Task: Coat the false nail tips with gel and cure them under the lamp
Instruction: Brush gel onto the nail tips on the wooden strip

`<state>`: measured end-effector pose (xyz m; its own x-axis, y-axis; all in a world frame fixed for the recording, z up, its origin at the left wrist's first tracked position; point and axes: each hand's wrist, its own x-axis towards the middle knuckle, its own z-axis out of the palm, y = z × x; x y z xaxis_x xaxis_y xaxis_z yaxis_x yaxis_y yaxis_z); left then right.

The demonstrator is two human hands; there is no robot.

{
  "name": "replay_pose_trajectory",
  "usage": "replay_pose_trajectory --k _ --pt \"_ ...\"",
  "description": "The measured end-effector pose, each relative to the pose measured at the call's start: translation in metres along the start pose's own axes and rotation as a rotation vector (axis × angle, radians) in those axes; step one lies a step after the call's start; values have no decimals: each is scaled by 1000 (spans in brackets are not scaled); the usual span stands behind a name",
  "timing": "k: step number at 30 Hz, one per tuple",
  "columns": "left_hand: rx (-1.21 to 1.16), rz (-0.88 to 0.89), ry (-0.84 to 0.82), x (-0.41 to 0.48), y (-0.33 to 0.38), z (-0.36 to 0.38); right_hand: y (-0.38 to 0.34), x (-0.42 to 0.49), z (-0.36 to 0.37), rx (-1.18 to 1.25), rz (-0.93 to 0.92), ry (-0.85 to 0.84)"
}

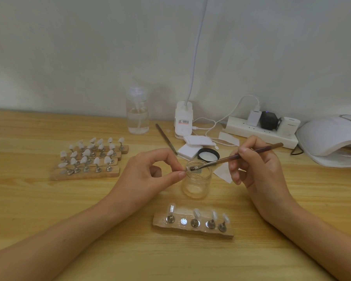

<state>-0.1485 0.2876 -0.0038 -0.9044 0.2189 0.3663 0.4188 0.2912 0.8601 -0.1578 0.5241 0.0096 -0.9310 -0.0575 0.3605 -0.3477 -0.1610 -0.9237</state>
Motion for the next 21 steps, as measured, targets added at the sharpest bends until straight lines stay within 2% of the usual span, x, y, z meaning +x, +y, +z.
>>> replay_pose_trajectory --k 3,9,12,16,21 --pt "1 9 -4 0 2 0 0 0 -3 -56 25 90" --pt "6 14 -12 0 3 0 -4 3 -15 38 39 263" --pt "6 22 -2 0 4 0 -6 3 -16 98 -36 177" --pt "17 24 2 -1 4 0 -9 6 -17 -41 -240 -36" --pt "15 26 -2 0 5 1 -13 10 -25 -71 -293 -86"
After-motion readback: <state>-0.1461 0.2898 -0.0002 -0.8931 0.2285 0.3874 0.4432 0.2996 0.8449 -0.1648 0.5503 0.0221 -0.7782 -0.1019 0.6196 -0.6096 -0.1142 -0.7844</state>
